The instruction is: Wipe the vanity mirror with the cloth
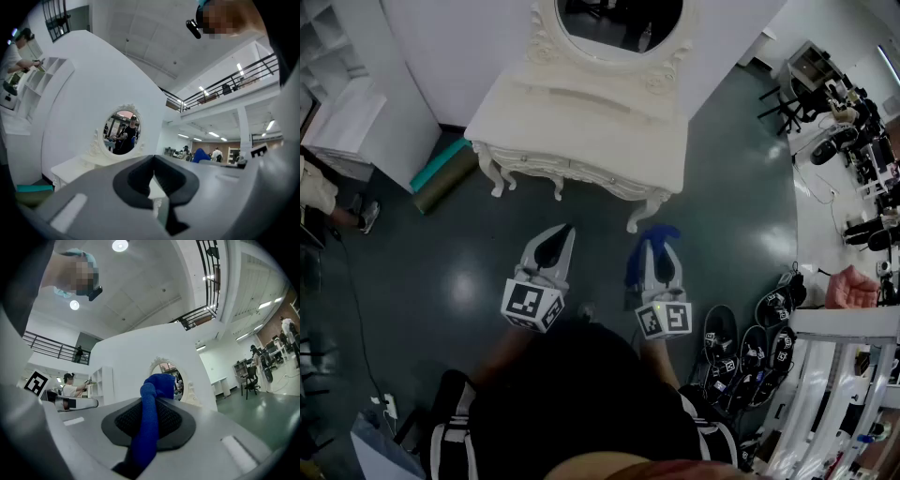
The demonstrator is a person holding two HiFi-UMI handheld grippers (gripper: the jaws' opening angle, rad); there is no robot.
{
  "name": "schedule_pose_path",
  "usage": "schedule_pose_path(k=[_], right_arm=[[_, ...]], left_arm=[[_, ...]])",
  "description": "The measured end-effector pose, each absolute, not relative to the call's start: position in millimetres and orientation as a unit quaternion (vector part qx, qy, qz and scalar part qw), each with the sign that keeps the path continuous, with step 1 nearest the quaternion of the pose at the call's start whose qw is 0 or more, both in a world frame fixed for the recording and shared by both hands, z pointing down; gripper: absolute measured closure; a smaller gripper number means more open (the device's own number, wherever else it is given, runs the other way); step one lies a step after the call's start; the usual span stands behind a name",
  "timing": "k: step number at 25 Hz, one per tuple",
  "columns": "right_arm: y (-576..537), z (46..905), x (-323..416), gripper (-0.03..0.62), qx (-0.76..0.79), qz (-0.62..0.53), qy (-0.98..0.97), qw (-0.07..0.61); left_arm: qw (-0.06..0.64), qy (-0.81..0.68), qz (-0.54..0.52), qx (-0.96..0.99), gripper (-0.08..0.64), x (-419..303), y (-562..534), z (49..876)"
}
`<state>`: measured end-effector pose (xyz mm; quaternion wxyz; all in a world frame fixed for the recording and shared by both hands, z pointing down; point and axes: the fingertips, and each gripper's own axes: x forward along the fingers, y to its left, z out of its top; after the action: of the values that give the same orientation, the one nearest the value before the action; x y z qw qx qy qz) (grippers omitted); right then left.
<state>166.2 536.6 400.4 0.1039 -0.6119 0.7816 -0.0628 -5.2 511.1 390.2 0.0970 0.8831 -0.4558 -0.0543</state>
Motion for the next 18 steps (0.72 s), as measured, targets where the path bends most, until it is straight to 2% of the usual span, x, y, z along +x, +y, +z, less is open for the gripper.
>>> schedule_pose_path(k=[18], right_arm=[[535.3,413.6,178.3,0.529,-0.600,-0.090,0.783,0.134]], left_arm=[[0.107,-0.456,-0.036,0.883,0.549,9.2,509.4,403.0]])
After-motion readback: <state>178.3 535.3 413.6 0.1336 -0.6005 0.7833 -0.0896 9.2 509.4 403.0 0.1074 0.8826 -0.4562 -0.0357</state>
